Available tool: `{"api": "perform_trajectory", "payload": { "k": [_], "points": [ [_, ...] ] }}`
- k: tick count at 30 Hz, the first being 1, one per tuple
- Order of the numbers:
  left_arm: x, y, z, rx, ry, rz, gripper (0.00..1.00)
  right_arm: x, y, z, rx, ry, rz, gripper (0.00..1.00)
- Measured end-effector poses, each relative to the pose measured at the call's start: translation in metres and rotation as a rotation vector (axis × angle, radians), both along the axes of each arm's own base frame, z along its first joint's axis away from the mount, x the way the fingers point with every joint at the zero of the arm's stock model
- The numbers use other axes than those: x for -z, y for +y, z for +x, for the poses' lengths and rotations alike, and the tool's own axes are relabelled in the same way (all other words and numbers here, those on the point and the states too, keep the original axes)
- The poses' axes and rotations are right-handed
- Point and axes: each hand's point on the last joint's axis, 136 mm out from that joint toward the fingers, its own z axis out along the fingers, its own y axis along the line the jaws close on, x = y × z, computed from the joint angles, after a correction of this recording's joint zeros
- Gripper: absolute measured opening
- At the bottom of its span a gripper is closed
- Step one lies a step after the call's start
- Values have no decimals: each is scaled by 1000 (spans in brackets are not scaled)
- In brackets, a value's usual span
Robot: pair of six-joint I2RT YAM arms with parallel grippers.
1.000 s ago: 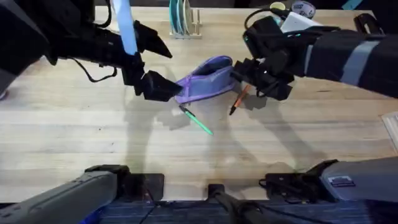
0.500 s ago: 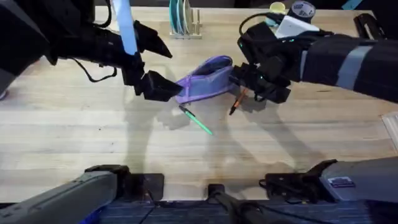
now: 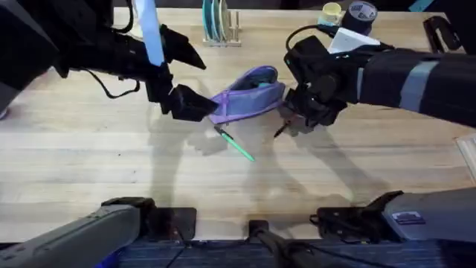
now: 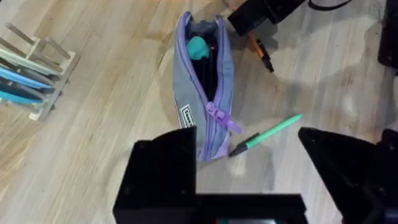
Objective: Unzip the bag, pick up the pens from the table one at a time and place them inside, then zip the bag closed.
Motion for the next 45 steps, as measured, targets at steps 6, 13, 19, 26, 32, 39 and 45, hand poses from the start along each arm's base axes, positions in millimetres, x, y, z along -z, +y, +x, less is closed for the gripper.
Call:
{"api": "perform_trajectory", "payload": {
  "k": [6, 13, 19, 26, 32, 39, 45],
  "points": [
    [0, 0, 0, 0, 0, 0, 993, 0, 0, 0, 20, -4, 7, 487],
    [0, 0, 0, 0, 0, 0, 993, 3, 1, 3, 61, -17, 20, 318],
    [0, 0, 0, 0, 0, 0, 993, 4, -3, 4, 68, -6, -12, 39],
    [0, 0, 0, 0, 0, 0, 993, 4, -3, 4, 40, -1, -22, 31],
    [0, 0, 0, 0, 0, 0, 994, 1, 1, 4, -78, 34, -43, 30],
    [0, 0, 0, 0, 0, 0, 993, -52, 13, 25, -236, -96, -30, 31],
    [0, 0, 0, 0, 0, 0, 994, -128, 19, 53, -319, -362, -31, 31]
  ]
}}
